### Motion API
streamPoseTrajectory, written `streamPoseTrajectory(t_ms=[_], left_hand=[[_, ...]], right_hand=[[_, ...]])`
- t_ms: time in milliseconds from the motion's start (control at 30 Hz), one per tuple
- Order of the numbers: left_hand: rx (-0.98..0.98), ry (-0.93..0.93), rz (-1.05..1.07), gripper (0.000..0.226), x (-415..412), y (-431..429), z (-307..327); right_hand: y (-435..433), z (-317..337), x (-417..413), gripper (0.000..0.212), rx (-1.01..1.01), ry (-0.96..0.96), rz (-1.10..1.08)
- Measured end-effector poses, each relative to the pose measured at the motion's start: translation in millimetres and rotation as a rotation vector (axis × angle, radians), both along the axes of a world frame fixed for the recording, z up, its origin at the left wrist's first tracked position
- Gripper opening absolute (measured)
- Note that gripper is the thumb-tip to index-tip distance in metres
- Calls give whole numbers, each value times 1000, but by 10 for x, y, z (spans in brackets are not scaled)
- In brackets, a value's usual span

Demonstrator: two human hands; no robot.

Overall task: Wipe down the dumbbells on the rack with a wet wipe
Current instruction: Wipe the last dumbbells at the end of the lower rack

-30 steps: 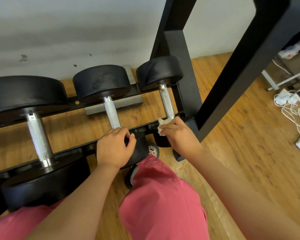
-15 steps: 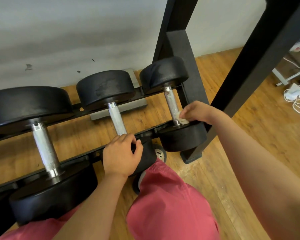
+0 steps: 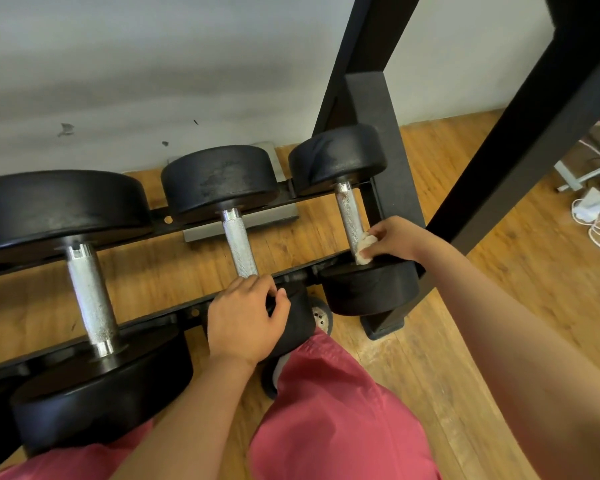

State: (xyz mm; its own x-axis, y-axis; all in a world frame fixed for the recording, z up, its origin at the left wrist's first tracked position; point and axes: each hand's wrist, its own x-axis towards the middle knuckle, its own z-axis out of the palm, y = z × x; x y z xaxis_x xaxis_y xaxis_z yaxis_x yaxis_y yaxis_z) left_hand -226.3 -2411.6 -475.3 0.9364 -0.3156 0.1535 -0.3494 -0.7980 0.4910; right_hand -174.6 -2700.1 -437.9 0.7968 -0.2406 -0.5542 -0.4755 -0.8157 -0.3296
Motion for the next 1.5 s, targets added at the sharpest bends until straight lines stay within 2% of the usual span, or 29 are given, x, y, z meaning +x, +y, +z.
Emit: streamPoseTrajectory(t_ms=[100, 267, 467, 633, 767, 900, 1033, 1133, 1233, 1400, 1500], left_hand=[[-2, -13, 0, 31, 1, -2, 6], [-3, -28, -1, 30, -3, 2, 7], [-7, -35, 8, 29, -1, -9, 24], [-10, -21, 6, 30, -3, -5, 25], [-17, -26, 4, 29, -7, -4, 23], [-12, -27, 3, 29, -6, -4, 14], [-11, -20, 5, 29, -7, -2, 23], [-13, -18, 6, 29, -5, -5, 21], [-20, -15, 3, 29, -6, -1, 16], [-19, -23, 1, 28, -2, -4, 22], [-21, -37, 0, 26, -5, 6, 24]], right_hand=[[-32, -26, 13, 56, 16, 31, 3], [-30, -79, 48, 55, 24, 56, -1], [-193, -106, -23, 29, 68, -84, -136], [-78, -88, 23, 46, 31, 18, -26], [-137, -91, 0, 44, 39, -69, -150], [-129, -87, -28, 51, 119, -66, -195], [-147, -102, -33, 45, 174, -100, -263], [-143, -103, 7, 39, 318, -125, -368], [-127, -93, 114, 40, 478, -106, -372], [-216, -179, 157, 35, 667, 12, -383], [-274, -211, 171, 28, 645, 113, -290]])
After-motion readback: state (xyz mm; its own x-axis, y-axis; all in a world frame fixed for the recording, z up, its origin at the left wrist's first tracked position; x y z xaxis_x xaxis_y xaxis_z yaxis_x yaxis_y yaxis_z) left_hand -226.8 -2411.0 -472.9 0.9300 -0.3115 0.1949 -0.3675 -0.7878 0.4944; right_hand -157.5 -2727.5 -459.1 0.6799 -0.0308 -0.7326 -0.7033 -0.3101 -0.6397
